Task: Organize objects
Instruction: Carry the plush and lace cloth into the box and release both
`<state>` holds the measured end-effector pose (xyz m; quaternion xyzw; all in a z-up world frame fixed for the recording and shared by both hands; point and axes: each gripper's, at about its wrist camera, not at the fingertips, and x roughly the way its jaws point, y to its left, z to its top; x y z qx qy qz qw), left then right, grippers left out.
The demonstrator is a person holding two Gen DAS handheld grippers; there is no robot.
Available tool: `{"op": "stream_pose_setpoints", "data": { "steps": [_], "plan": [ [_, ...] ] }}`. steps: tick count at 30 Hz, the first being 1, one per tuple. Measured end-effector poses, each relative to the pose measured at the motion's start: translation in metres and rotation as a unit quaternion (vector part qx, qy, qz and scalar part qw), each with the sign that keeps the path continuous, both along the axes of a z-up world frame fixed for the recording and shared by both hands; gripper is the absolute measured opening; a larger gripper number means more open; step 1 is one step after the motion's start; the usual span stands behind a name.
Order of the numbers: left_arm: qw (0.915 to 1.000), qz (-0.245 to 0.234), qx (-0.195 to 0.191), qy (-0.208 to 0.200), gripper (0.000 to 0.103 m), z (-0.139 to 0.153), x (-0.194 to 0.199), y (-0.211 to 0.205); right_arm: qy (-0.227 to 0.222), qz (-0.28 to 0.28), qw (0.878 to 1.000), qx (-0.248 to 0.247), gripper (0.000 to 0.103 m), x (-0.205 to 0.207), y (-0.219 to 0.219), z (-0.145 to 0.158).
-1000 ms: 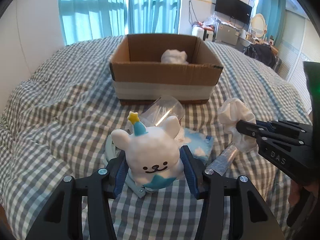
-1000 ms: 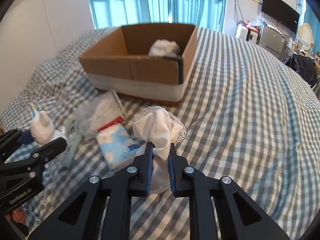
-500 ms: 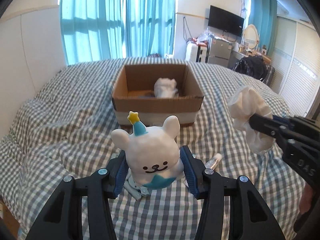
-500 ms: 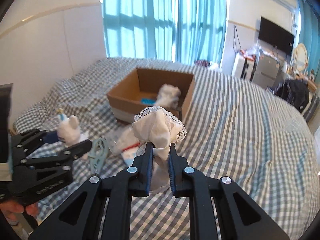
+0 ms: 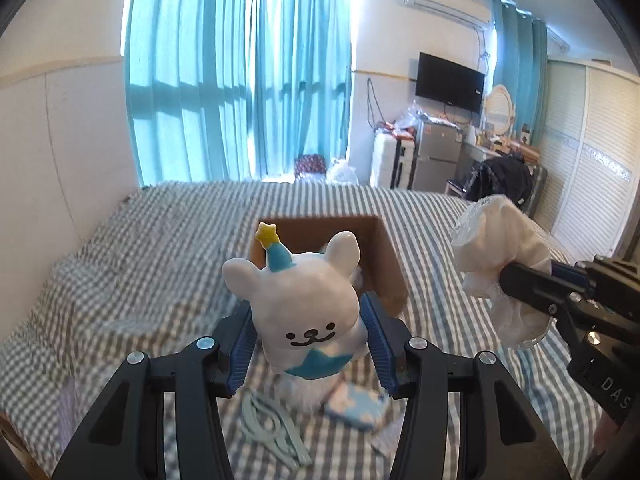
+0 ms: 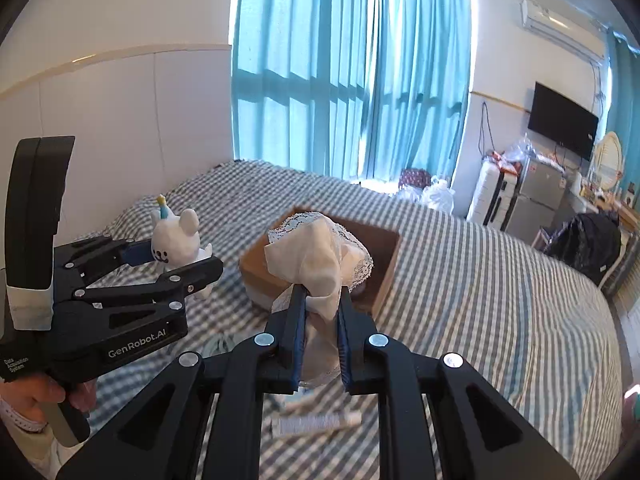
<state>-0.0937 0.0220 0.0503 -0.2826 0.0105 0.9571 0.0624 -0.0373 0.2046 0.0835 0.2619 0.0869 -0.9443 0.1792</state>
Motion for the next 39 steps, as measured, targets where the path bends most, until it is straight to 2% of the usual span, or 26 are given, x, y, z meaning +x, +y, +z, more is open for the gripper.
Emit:
{"op": "stream_pose_setpoints", "data": {
  "steps": [6,12,17,24,31,37,39],
  "plan": [
    [0.9999,0.002,-0.009,0.013,0.052,0.01,-0.049,-0.002,0.01,0.01,1.0,-0.001,0.013,-0.051,-0.017,0.022],
    [0.9998,0.005,-0.018,0.006,0.052,0.0,-0.11,-0.007,-0.001,0.015,1.0,-0.001,0.013,-0.115,-0.033,0.016],
    [0.9995,0.014,-0.026,-0.011,0.052,-0.023,-0.153,-0.01,-0.021,0.011,1.0,-0.007,0.013,-0.171,-0.035,-0.005],
    [0.9981,-0.004,-0.039,-0.048,0.052,-0.074,-0.202,-0.003,-0.075,0.004,0.997,-0.011,0.013,-0.237,-0.032,-0.07],
    [0.9949,-0.024,-0.047,-0.086,0.052,-0.117,-0.221,0.001,-0.113,0.0,0.993,-0.015,0.013,-0.262,-0.02,-0.122],
    [0.9943,-0.022,-0.023,-0.102,0.053,-0.131,-0.223,0.001,-0.117,-0.005,0.993,-0.029,0.015,-0.264,-0.012,-0.13],
    [0.9943,-0.026,-0.021,-0.102,0.055,-0.13,-0.221,0.003,-0.117,-0.004,0.992,-0.039,0.02,-0.262,-0.01,-0.126]
  ]
}}
